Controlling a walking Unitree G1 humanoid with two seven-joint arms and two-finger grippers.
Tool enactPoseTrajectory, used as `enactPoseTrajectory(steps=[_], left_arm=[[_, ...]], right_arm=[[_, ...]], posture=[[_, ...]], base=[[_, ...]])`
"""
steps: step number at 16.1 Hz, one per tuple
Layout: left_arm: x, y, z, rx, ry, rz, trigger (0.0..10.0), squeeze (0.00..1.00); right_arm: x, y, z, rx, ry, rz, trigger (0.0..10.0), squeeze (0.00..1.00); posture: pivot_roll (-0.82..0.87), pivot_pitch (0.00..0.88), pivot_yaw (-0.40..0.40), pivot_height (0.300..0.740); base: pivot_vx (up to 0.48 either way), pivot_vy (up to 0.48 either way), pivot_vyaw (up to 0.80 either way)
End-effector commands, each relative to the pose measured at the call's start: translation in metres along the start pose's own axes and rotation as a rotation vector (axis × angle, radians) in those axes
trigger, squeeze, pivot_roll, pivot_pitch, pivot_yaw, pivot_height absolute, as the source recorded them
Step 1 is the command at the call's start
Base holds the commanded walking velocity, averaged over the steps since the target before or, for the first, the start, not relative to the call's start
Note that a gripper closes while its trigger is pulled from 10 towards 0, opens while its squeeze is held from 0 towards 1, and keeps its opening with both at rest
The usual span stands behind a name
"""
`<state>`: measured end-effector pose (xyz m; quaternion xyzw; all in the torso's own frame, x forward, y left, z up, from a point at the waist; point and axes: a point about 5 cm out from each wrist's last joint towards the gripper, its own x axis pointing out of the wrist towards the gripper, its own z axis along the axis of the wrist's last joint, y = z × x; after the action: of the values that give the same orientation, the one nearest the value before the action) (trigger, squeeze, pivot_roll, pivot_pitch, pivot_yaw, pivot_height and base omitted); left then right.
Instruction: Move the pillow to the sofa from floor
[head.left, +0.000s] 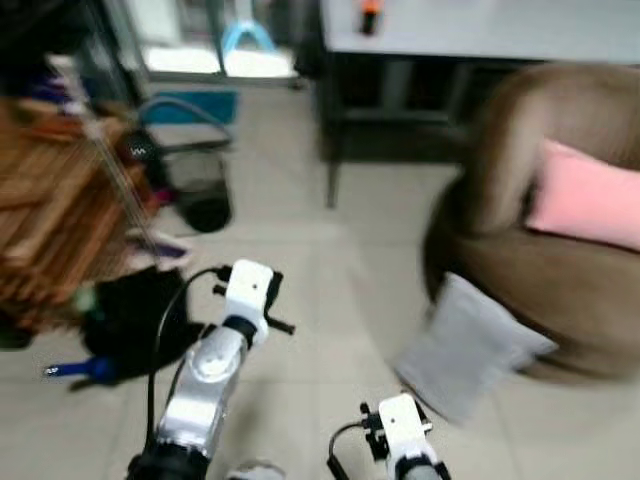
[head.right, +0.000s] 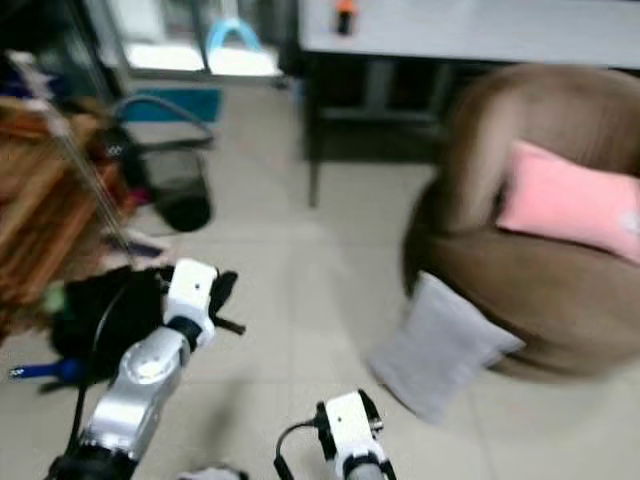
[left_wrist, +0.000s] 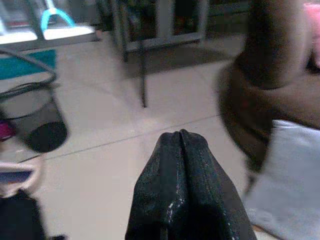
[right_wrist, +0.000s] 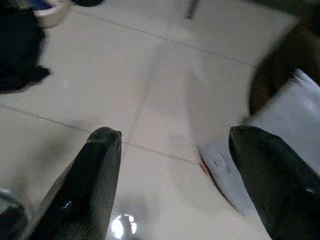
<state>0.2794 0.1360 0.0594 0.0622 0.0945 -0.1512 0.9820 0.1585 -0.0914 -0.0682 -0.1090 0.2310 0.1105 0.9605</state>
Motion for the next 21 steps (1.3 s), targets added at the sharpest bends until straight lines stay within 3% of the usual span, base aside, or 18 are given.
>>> enactPoseTrajectory(steps=[1,6,16,21], left_arm=[[0.001,0.001,0.000,-0.003,0.003,-0.005,10.0,0.00],[0.003,0.000,-0.001,-0.003,0.003,-0.007,10.0,0.00],[0.005,-0.002,-0.001,-0.002,0.004,-0.036,10.0,0.00],[0.006,0.002,-0.003,0.052,0.019,-0.026,10.0,0.00]], right_arm=[[0.001,0.011,0.003,0.034,0.002,0.012,10.0,0.00],[0.005,0.005,0.008,0.055,-0.021,-0.012,10.0,0.00],[0.009,-0.004,0.008,0.084,0.001,-0.020,10.0,0.00],[0.009,-0.008,0.006,0.103,0.013,-0.036,10.0,0.00]], posture=[[0.05,0.061,-0.015,0.740],[0.05,0.062,-0.014,0.740],[0.04,0.062,-0.004,0.740],[0.04,0.066,0.004,0.740]], base=[[0.450,0.000,0.00],[0.450,0.000,0.00],[0.450,0.000,-0.60],[0.000,0.000,-0.59]])
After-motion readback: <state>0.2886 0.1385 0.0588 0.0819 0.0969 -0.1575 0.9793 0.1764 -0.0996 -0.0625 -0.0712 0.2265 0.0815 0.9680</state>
